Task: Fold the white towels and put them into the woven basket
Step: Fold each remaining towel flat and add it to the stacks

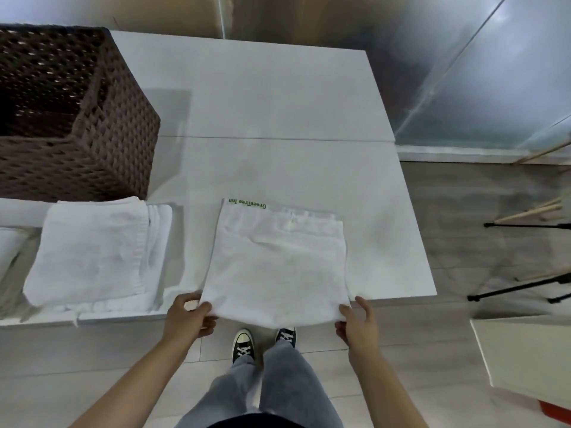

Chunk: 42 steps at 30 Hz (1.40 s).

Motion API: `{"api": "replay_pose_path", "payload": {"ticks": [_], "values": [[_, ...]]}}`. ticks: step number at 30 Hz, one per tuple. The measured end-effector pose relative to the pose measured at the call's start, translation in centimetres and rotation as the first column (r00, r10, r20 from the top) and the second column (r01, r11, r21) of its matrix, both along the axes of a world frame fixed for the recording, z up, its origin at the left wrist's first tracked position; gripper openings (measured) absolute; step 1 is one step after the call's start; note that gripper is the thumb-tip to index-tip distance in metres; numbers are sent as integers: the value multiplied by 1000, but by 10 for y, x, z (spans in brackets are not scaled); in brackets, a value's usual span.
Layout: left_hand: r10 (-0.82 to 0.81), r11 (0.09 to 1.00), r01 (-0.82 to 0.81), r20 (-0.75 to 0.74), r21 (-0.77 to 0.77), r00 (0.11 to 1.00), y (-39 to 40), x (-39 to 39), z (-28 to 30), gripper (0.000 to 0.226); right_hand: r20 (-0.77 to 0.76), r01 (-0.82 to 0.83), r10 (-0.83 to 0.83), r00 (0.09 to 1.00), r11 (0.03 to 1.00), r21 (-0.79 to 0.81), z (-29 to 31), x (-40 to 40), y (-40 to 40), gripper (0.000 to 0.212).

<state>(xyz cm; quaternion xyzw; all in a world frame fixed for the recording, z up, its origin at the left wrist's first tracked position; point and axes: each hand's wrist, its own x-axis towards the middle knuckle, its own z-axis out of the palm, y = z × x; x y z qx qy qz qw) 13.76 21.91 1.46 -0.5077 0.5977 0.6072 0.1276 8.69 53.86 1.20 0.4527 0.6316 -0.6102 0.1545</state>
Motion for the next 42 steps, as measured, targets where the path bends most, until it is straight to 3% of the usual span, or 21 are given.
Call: {"api": "replay_pose_path", "payload": {"ticks": [3,8,11,15,20,23,26,29,31,33,35,36,39,42], "values": [[103,993,-99,-71,62,992,1,-5,16,34,-25,81,-85,996,987,-135,17,-19,6,36],[266,941,-238,-89,239,960,-1,-37,43,9,-16,72,-78,997,967,-245,37,-65,17,19],[314,917,-266,-125,299,941,0,-63,55,8,-52,62,-81,995,950,-306,47,-92,18,16],[340,910,-274,-179,312,923,0,-104,65,14,-61,-1,-25,998,924,-382,50,-125,20,21],[260,942,-199,-213,268,942,-2,-155,66,13,-90,-53,17,996,911,-409,47,-161,17,30],[207,966,-159,-240,203,949,-2,-178,58,6,-110,-67,25,994,916,-397,40,-183,12,29],[114,992,-97,-255,79,960,3,-186,39,37,-155,-113,67,986,942,-315,26,-197,5,27],[-127,982,95,-194,-162,973,23,-171,20,40,-189,-321,325,927,946,54,13,-196,-3,32],[-332,914,278,-149,-296,931,42,-152,8,31,-158,-533,612,774,767,358,7,-191,-6,28],[-563,775,483,-98,-407,821,59,-131,-3,30,-45,-673,878,476,397,624,-4,-187,-5,32],[-741,607,637,-48,-475,670,72,-114,-16,37,133,-694,971,199,44,718,-17,-183,-4,41],[-792,530,691,6,-491,611,77,-108,-20,41,205,-710,971,127,-55,702,-22,-180,-3,45],[-826,362,781,213,-508,522,81,-102,-24,51,284,-728,954,93,-130,673,-30,-158,1,49],[-806,319,788,287,-527,518,76,-107,-25,48,288,-640,953,88,-167,750,-29,-122,-1,36]]}}
